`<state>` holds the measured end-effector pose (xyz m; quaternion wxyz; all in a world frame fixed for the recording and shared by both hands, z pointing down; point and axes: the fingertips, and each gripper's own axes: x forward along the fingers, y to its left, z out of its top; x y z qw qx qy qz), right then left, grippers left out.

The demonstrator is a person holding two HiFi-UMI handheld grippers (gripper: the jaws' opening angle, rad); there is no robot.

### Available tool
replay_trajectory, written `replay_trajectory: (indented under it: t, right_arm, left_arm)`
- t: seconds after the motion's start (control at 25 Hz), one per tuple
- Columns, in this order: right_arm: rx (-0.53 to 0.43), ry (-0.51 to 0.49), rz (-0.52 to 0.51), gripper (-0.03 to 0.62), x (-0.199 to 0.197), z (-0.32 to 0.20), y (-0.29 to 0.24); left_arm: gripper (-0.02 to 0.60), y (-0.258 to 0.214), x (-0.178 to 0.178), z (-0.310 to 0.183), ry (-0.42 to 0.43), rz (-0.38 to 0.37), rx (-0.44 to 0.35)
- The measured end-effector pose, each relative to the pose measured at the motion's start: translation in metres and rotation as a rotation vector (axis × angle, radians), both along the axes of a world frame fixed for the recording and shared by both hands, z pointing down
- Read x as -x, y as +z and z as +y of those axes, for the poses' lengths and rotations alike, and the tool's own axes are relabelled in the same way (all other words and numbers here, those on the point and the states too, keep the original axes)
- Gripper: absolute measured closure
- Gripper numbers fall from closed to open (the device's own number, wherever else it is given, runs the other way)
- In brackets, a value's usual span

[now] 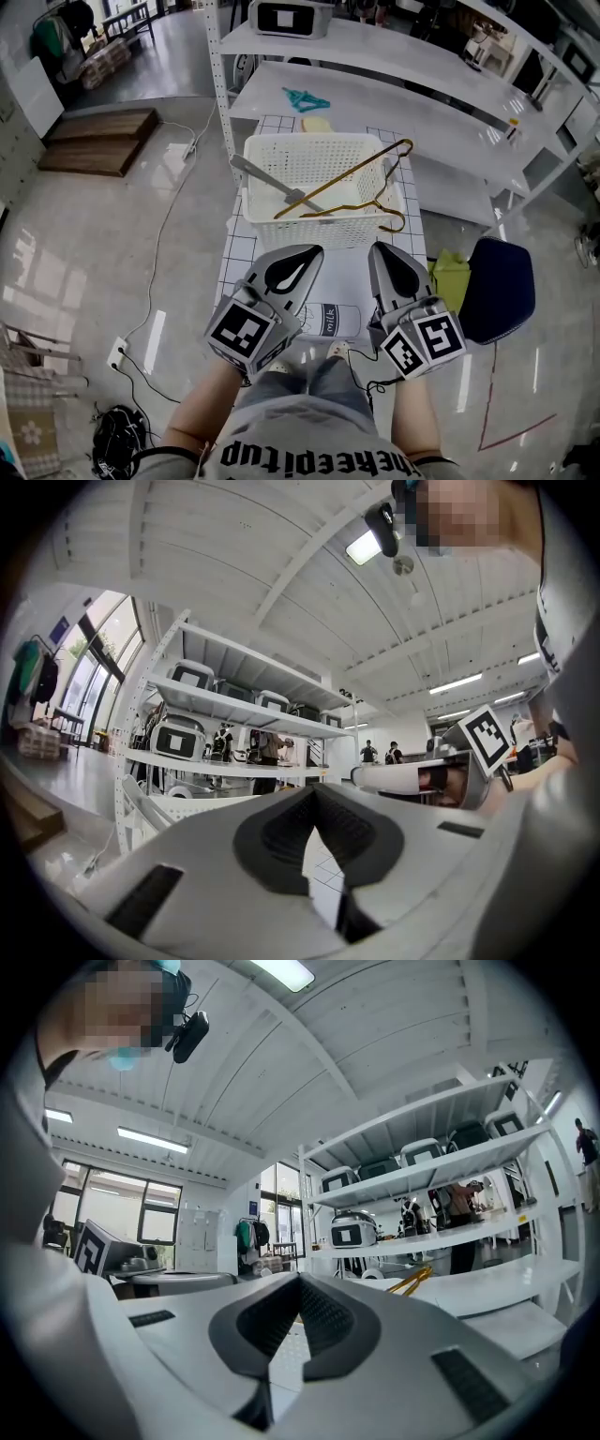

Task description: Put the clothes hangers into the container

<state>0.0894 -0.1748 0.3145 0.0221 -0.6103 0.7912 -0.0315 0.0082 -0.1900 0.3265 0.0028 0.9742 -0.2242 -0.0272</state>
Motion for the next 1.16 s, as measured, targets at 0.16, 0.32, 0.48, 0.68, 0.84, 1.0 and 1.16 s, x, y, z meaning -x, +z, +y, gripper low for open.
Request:
replay_trajectory:
  t: [0.16, 0.32, 0.48, 0.68, 0.84, 1.0, 1.16]
  right_arm:
    - [-0.008, -0.002, 0.024, 0.599, 0.006, 0.003, -0.001]
    - [-0.009, -0.012, 0.033, 0.599, 0.012, 0.005, -0.001]
    - [-0.01, -0.011, 0.031, 0.599, 0.014, 0.007, -0.001]
    - [-0.012, -0.011, 0.034, 0.599, 0.015, 0.01, -0.002]
    - [-0.011, -0.006, 0.037, 0.599, 0.015, 0.012, -0.003]
    - [-0.009, -0.004, 0.038, 0.599, 0.013, 0.012, -0.002]
    - [-0.009, -0.004, 0.038, 0.599, 0.012, 0.013, -0.002]
  left_arm:
    - [0.558, -0.001, 0.003, 0.002, 0.007, 0.002, -0.003]
    - [0.558, -0.002, 0.004, 0.004, 0.012, 0.007, -0.003]
    - [0.558, -0.002, 0.005, 0.005, 0.019, 0.009, -0.004]
    - [0.558, -0.004, 0.003, 0.008, 0.031, 0.015, -0.005]
    - [0.558, -0.004, 0.0, 0.01, 0.042, 0.018, -0.004]
    - [0.558, -0.003, -0.002, 0.011, 0.045, 0.018, 0.001]
    - [0.558, -0.003, -0.003, 0.012, 0.044, 0.022, 0.003]
